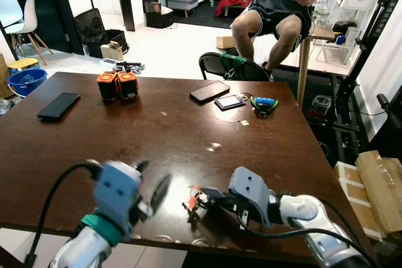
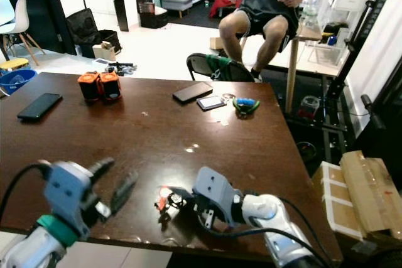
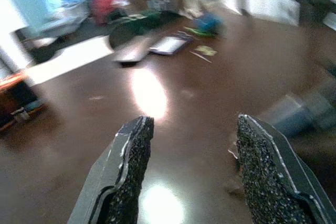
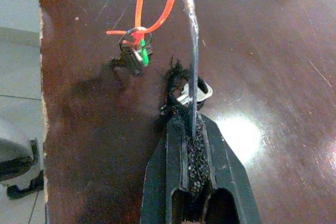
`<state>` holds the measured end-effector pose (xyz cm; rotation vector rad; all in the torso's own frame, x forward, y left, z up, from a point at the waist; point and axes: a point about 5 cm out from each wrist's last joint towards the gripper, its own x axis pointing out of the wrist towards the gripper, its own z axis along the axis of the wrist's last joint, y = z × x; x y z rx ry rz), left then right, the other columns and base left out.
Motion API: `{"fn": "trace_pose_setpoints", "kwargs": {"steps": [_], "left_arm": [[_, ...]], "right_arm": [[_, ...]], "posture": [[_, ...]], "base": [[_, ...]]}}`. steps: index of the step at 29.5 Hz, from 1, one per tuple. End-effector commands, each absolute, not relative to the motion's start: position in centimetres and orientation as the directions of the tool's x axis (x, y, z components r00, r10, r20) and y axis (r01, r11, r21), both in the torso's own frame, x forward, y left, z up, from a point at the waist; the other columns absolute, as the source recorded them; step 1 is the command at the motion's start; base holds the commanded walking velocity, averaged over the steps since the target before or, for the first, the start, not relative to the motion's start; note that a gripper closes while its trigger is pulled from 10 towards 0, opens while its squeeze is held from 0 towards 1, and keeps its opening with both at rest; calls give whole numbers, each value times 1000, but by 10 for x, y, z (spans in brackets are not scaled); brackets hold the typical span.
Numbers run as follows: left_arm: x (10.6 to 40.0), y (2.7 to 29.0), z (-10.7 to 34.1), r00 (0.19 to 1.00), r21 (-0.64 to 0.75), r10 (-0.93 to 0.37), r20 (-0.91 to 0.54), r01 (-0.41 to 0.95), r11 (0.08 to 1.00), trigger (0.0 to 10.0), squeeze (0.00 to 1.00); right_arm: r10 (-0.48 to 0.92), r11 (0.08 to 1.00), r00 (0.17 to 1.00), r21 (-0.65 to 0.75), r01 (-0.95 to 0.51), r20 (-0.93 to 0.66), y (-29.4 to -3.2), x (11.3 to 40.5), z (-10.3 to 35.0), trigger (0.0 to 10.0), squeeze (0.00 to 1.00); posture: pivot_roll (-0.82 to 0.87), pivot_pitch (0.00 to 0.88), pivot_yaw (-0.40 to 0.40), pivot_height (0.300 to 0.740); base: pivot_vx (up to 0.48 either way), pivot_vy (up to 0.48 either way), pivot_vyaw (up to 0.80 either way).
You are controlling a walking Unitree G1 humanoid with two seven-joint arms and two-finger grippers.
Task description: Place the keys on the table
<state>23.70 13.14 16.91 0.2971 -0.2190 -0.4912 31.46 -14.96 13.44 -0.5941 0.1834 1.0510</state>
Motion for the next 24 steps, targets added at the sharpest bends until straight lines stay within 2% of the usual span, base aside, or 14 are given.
{"fn": "trace_pose_setpoints", "kwargs": {"steps": [1, 3, 5, 8, 12, 24], "left_arm": [[235, 131, 162, 855, 354, -508, 100, 447, 822, 10000, 0], [234, 130, 159, 847, 367, -526, 73, 468, 804, 10000, 0], [231, 130, 148, 828, 405, -561, -25, 521, 751, 10000, 0], [232, 133, 141, 846, 432, -527, -80, 506, 747, 10000, 0], [233, 140, 136, 860, 458, -495, -127, 494, 739, 10000, 0], [229, 143, 131, 842, 478, -505, -188, 528, 702, 10000, 0]], "right_arm": [[745, 337, 469, -340, -878, -473, -152, 309, 122, 10000, 0], [746, 331, 462, -336, -882, -479, -152, 308, 121, 10000, 0], [750, 307, 433, -317, -897, -500, -154, 305, 121, 10000, 0], [755, 289, 412, -305, -908, -510, -154, 303, 120, 10000, 0], [761, 273, 392, -294, -916, -516, -154, 301, 120, 10000, 0], [775, 258, 366, -272, -927, -515, -153, 298, 120, 10000, 0]], "posture": [[-128, 25, 109, 740], [-128, 25, 109, 740], [-128, 25, 109, 740], [-128, 25, 109, 740], [-128, 25, 109, 740], [-123, 33, 114, 740]], "base": [[0, 0, 0], [0, 0, 0], [0, 0, 0], [0, 0, 0], [0, 0, 0], [0, 0, 0]]}}
